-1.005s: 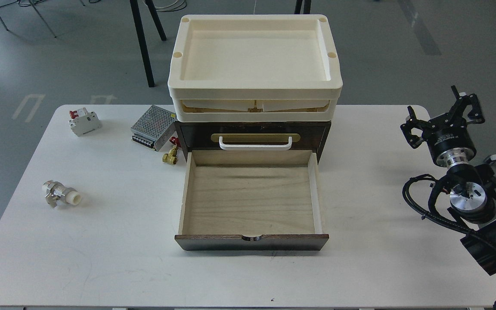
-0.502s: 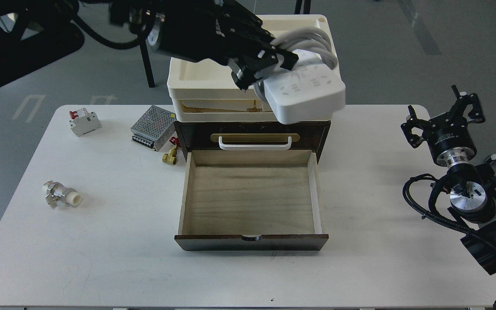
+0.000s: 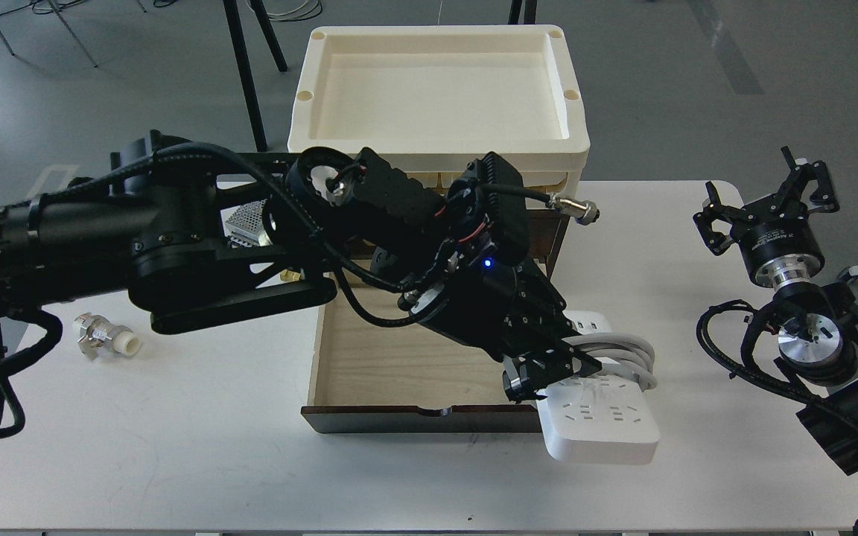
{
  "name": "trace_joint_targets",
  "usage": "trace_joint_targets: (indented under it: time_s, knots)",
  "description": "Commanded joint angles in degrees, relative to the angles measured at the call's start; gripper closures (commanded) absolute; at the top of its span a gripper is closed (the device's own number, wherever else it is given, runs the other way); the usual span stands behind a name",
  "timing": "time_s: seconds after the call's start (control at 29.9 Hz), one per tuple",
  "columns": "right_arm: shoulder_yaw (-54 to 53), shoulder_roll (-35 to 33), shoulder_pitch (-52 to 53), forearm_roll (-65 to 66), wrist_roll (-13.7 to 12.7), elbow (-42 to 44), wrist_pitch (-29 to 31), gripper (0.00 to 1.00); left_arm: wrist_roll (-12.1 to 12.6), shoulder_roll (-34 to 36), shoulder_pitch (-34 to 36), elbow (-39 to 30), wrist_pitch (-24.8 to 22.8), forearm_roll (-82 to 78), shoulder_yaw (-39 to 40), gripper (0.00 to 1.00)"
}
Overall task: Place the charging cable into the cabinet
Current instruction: 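Carry the power strip over the open wooden drawer, then lower the power strip into the drawer and open the left gripper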
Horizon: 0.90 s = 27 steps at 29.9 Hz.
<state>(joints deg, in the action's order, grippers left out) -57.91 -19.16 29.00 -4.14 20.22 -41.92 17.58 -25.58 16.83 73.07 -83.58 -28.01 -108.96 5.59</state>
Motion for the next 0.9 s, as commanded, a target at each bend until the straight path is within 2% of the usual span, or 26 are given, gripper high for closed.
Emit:
trace_joint_targets:
  time_s: [0.0, 0.2, 0.57, 0.87]
  knots:
    - [0.07, 0.0, 0.0, 0.01, 0.0, 0.09, 0.0, 0.0, 0.09, 0.48, -4.07, 2.54, 0.01, -3.45, 0.03, 0.92]
    - [0.07, 0.0, 0.0, 0.01, 0.0, 0.09, 0.0, 0.0, 0.18, 0.49, -6.54, 9.92, 0.01, -3.45, 0.73, 0.9]
    - [0.07, 0.0, 0.0, 0.01, 0.0, 0.09, 0.0, 0.0, 0.09, 1.8, -8.21, 18.89, 0.01, -8.72, 0.56, 0.87]
    - [0.07, 0.0, -0.08, 0.01, 0.0, 0.0, 0.0, 0.0, 0.53, 1.37, -10.32, 21.53, 0.01, -8.99, 0.03, 0.81]
